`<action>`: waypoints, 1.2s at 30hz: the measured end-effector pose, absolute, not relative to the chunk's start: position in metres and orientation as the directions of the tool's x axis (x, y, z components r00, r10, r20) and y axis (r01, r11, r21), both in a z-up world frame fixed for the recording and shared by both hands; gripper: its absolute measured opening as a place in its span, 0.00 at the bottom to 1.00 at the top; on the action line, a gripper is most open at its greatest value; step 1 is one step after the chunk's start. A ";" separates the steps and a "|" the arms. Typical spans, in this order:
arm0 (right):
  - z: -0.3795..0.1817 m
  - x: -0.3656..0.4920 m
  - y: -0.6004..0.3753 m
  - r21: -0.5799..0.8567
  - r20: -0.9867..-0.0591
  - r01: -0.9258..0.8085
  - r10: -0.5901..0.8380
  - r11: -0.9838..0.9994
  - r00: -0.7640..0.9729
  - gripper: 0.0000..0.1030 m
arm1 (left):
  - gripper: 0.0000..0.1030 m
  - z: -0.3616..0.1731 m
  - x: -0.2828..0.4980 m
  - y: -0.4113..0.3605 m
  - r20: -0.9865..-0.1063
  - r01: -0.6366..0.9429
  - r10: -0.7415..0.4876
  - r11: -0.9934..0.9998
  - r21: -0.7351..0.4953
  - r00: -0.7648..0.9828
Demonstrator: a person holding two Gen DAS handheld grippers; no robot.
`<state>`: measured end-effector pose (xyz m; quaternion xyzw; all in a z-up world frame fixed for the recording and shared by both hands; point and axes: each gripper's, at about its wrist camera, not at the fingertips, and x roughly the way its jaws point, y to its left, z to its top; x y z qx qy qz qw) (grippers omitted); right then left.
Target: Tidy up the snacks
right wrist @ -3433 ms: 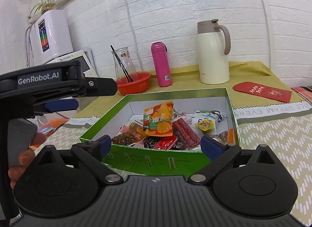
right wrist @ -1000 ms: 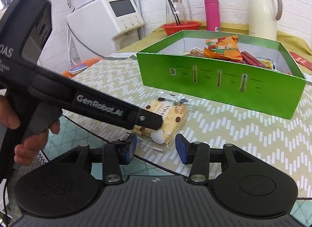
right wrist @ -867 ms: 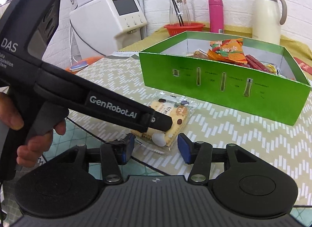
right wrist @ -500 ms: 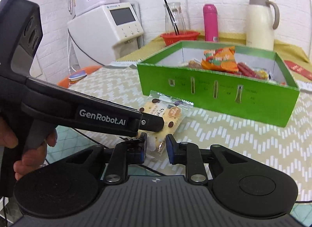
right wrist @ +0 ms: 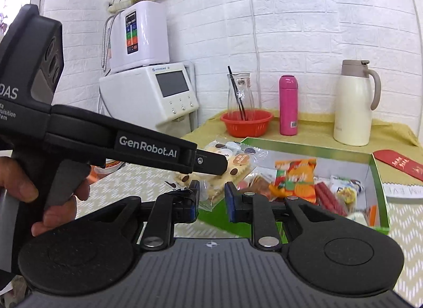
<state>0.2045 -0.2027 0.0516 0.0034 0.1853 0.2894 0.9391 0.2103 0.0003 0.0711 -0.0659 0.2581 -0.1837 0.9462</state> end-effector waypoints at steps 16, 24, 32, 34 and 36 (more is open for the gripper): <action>0.024 0.285 -0.193 0.161 -0.402 -0.527 0.543 0.835 0.737 0.38 | 0.39 0.039 0.296 0.008 -0.545 0.238 -0.335 0.940 -0.243 0.769; 0.017 0.286 -0.183 0.084 -0.423 -0.551 0.531 0.830 0.734 0.79 | 0.77 0.041 0.287 0.018 -0.495 0.196 -0.322 0.937 -0.290 0.807; 0.028 0.265 -0.186 0.032 -0.411 -0.540 0.504 0.841 0.760 1.00 | 0.91 0.057 0.264 0.013 -0.480 0.131 -0.211 0.972 -0.195 0.851; 0.034 0.263 -0.190 0.036 -0.411 -0.528 0.494 0.849 0.766 1.00 | 0.91 0.062 0.253 0.011 -0.468 0.135 -0.202 0.976 -0.174 0.860; 0.040 0.257 -0.193 0.029 -0.407 -0.516 0.481 0.856 0.776 1.00 | 0.91 0.068 0.242 0.009 -0.454 0.138 -0.196 0.978 -0.158 0.869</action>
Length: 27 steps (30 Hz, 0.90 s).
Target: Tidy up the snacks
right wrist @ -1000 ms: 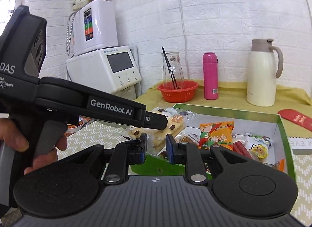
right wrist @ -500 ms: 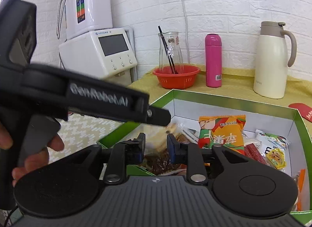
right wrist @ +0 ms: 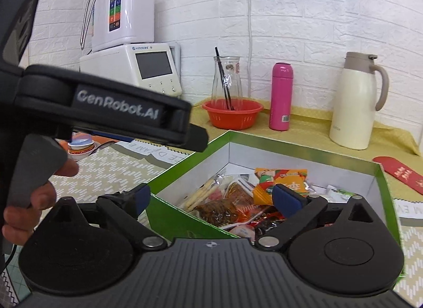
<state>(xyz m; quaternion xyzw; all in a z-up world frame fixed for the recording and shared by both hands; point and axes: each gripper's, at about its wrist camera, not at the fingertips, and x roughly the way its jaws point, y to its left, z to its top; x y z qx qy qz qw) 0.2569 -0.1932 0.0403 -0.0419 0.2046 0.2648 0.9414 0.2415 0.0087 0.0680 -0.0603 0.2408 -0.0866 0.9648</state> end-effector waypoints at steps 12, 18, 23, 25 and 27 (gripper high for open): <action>0.069 0.194 -0.243 0.009 -0.445 -0.402 0.364 0.916 0.818 1.00 | 0.91 0.088 0.154 -0.012 -0.408 0.119 -0.122 0.992 -0.032 0.905; 0.074 0.161 -0.269 -0.023 -0.463 -0.305 0.260 0.952 0.847 1.00 | 0.91 0.076 0.125 -0.018 -0.444 0.102 -0.104 0.994 -0.027 0.890; 0.070 0.141 -0.280 -0.031 -0.459 -0.261 0.219 0.965 0.861 1.00 | 0.91 0.062 0.110 -0.019 -0.474 0.082 -0.091 0.996 -0.040 0.876; 0.066 0.134 -0.282 -0.037 -0.461 -0.254 0.209 0.966 0.862 1.00 | 0.91 0.056 0.103 -0.021 -0.481 0.083 -0.089 0.996 -0.034 0.872; 0.060 0.128 -0.283 -0.045 -0.466 -0.249 0.201 0.967 0.862 1.00 | 0.91 0.052 0.098 -0.023 -0.482 0.083 -0.083 0.996 -0.021 0.872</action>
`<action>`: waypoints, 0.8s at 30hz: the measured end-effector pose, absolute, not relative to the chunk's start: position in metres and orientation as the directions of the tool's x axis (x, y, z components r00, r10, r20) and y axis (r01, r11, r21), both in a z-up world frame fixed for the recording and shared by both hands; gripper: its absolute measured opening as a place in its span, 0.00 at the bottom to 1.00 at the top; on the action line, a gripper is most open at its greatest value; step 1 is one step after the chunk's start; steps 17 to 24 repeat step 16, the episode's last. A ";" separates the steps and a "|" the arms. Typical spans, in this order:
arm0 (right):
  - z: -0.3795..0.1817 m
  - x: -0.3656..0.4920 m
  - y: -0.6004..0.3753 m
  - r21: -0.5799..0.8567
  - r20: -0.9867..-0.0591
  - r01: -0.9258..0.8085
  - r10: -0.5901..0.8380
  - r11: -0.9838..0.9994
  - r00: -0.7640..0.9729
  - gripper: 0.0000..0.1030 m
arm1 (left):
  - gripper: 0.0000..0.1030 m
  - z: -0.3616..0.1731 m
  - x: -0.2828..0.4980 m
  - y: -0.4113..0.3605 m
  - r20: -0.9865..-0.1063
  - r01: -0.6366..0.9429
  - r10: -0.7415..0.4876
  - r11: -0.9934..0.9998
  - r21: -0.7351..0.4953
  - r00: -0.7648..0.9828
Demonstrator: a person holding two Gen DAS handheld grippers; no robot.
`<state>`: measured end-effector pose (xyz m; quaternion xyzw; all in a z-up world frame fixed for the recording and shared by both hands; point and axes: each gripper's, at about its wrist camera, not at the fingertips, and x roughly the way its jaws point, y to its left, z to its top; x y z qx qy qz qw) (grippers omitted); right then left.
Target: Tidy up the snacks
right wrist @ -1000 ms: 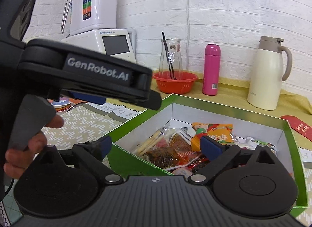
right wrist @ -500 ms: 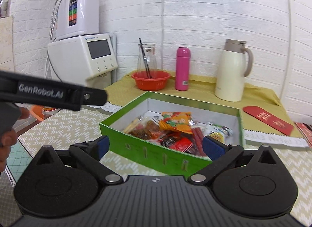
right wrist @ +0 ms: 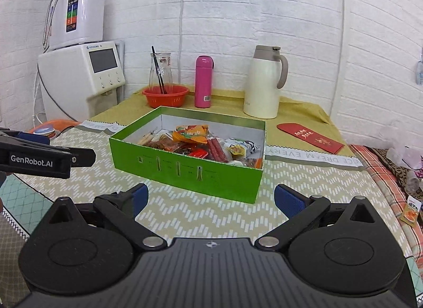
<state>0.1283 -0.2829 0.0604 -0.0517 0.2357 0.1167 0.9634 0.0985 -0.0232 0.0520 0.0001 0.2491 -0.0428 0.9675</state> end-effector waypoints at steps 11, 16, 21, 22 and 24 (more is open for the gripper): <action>0.043 0.116 -0.287 -0.031 -0.493 -0.216 0.173 0.976 0.853 1.00 | 0.91 0.039 0.093 -0.029 -0.501 0.084 -0.079 0.996 -0.014 0.862; 0.042 0.117 -0.290 -0.015 -0.490 -0.200 0.167 0.980 0.856 1.00 | 0.91 0.039 0.091 -0.030 -0.495 0.100 -0.097 0.995 -0.022 0.863; 0.042 0.117 -0.290 -0.015 -0.490 -0.200 0.167 0.980 0.856 1.00 | 0.91 0.039 0.091 -0.030 -0.495 0.100 -0.097 0.995 -0.022 0.863; 0.042 0.117 -0.290 -0.015 -0.490 -0.200 0.167 0.980 0.856 1.00 | 0.91 0.039 0.091 -0.030 -0.495 0.100 -0.097 0.995 -0.022 0.863; 0.042 0.117 -0.290 -0.015 -0.490 -0.200 0.167 0.980 0.856 1.00 | 0.91 0.039 0.091 -0.030 -0.495 0.100 -0.097 0.995 -0.022 0.863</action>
